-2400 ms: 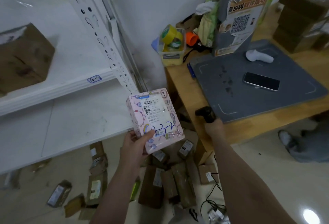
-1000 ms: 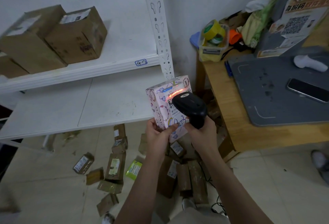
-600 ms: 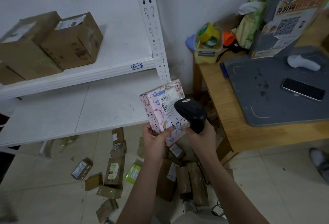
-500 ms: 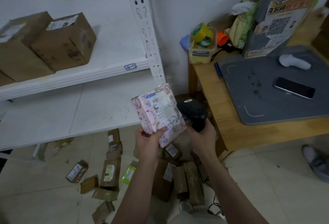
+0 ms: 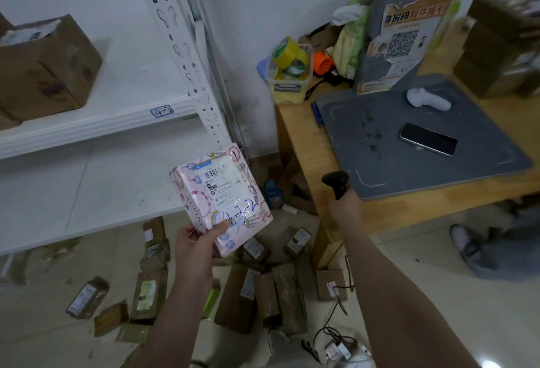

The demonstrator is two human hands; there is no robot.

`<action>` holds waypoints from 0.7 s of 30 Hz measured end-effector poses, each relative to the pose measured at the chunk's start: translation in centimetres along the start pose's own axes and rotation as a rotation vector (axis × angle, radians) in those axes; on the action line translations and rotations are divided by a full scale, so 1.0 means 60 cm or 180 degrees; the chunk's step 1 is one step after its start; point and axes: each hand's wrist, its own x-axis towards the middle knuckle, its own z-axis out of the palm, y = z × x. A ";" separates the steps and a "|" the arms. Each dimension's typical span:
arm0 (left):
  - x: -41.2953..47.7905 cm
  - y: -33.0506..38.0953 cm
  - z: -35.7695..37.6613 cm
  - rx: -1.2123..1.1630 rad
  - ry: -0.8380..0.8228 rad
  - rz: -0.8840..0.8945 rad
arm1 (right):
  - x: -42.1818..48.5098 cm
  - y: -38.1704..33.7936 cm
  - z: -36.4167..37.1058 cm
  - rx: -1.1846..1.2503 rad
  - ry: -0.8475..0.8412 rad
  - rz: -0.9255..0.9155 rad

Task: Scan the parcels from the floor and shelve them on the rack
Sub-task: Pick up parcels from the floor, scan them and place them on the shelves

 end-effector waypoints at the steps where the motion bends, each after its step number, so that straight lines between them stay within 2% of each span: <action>1: -0.004 -0.002 -0.001 0.0018 0.0003 0.0008 | 0.011 0.003 -0.005 -0.0160 -0.0030 0.0010; 11: -0.019 -0.008 -0.012 -0.0031 0.0120 0.0017 | 0.059 -0.010 0.008 -0.0753 -0.0177 -0.0058; 13: -0.018 -0.008 -0.011 -0.0028 0.0094 0.0015 | 0.052 -0.011 0.014 -0.0894 -0.0031 -0.0103; 17: -0.019 -0.003 0.001 0.0012 0.0043 0.0056 | 0.018 -0.031 0.022 -0.0950 0.0617 -0.0181; 21: -0.020 0.015 0.018 -0.0097 0.0057 0.0046 | -0.028 -0.079 0.024 -0.0664 0.1017 -0.0927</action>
